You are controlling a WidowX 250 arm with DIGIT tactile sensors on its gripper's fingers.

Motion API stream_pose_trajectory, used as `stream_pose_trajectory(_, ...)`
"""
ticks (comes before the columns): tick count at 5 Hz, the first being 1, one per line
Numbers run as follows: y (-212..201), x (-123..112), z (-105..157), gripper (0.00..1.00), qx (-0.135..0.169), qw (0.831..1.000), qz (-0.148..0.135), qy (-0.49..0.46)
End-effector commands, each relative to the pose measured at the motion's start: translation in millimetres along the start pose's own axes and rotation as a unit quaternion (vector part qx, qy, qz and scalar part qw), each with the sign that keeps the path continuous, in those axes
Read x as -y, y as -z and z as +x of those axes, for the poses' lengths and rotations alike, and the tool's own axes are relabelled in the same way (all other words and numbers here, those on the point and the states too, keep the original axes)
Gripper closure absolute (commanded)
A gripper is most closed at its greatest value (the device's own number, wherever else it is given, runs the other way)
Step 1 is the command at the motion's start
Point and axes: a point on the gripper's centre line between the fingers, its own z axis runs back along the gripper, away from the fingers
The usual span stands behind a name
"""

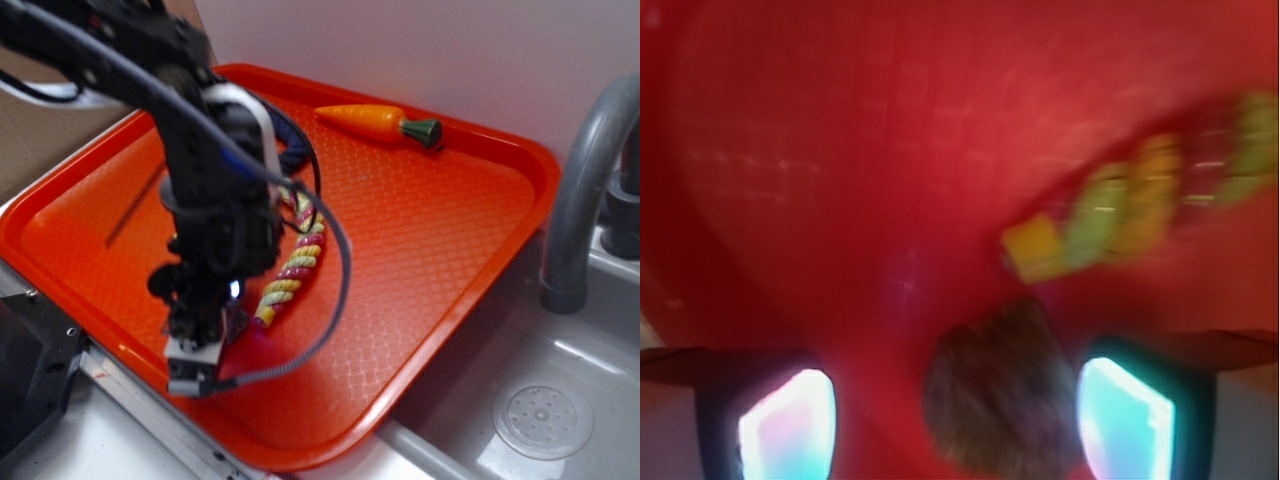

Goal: Grab the rock.

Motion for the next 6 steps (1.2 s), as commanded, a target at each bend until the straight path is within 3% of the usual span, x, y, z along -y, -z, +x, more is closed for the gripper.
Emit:
stream_pose_trajectory(1,15,11,1,0.0,-0.029,0.999,0.003,-0.013)
stream_pose_trajectory(2,15,11,-1,1.0,-0.032,0.999,0.002,-0.026)
stream_pose_trajectory(4,10,13,-8,1.0,-0.033,0.999,0.001,-0.037)
stream_pose_trajectory(5,-19,-2,-11,1.0,-0.014,0.995,-0.017,-0.098)
stream_pose_trajectory(6,-71,-30,-19,1.0,0.03,0.977,-0.022,-0.21)
